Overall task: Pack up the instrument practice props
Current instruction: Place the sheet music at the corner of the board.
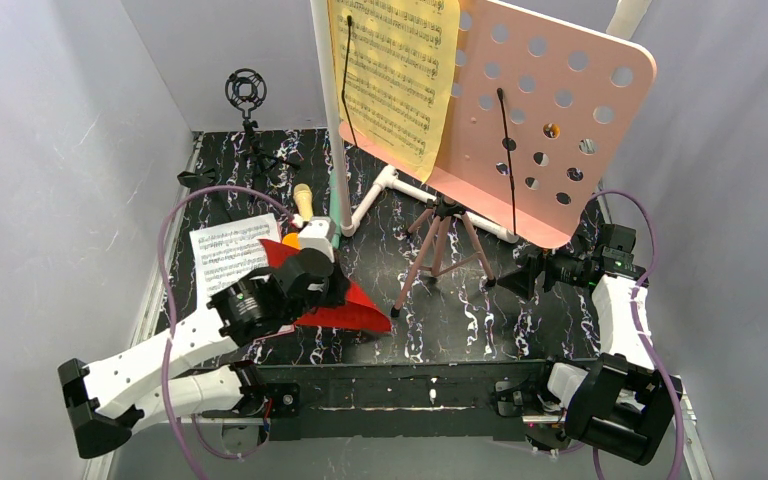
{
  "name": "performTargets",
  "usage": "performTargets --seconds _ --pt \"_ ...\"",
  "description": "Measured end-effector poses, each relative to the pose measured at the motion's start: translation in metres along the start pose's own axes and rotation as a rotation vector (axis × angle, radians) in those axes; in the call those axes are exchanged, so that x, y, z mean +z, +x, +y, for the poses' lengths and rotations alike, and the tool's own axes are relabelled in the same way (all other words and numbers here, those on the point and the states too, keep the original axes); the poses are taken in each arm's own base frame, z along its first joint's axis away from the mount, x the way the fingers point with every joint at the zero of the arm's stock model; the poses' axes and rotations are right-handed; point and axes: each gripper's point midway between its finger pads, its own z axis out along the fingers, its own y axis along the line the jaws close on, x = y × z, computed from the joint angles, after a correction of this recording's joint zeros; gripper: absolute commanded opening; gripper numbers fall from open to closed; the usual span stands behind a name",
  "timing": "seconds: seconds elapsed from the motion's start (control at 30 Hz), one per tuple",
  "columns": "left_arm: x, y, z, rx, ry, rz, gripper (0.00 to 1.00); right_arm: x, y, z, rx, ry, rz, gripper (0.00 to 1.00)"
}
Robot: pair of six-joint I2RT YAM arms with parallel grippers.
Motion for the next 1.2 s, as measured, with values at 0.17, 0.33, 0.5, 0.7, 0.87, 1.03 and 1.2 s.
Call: performTargets --seconds 0.17,0.33,0.5,0.7,0.87,1.03,1.2 --pt "-0.02 -0.025 0.043 0.012 -0.218 -0.105 0.0 0.0 0.001 0.0 0.003 0.002 0.005 1.0" --pt "-0.032 -0.057 0.089 0.017 -0.417 -0.187 0.0 0.0 0.002 0.0 0.003 0.005 0.009 1.0" --pt "-0.039 -0.076 0.132 0.078 -0.567 -0.157 0.0 -0.001 0.003 -0.001 0.004 0.009 0.013 1.0" --pt "-0.039 -0.071 0.155 0.208 -0.635 0.021 0.0 -0.001 0.004 -0.002 0.003 0.015 0.018 1.0" --pt "-0.044 -0.051 0.168 0.306 -0.662 0.176 0.0 -0.001 0.004 -0.003 0.003 0.018 0.021 1.0" --pt "-0.063 -0.065 0.16 0.359 -0.636 0.199 0.0 -0.001 0.005 -0.003 0.003 0.024 0.025 1.0" --pt "-0.085 -0.063 0.163 0.428 -0.646 0.271 0.0 -0.001 0.005 -0.004 0.003 0.026 0.026 1.0"
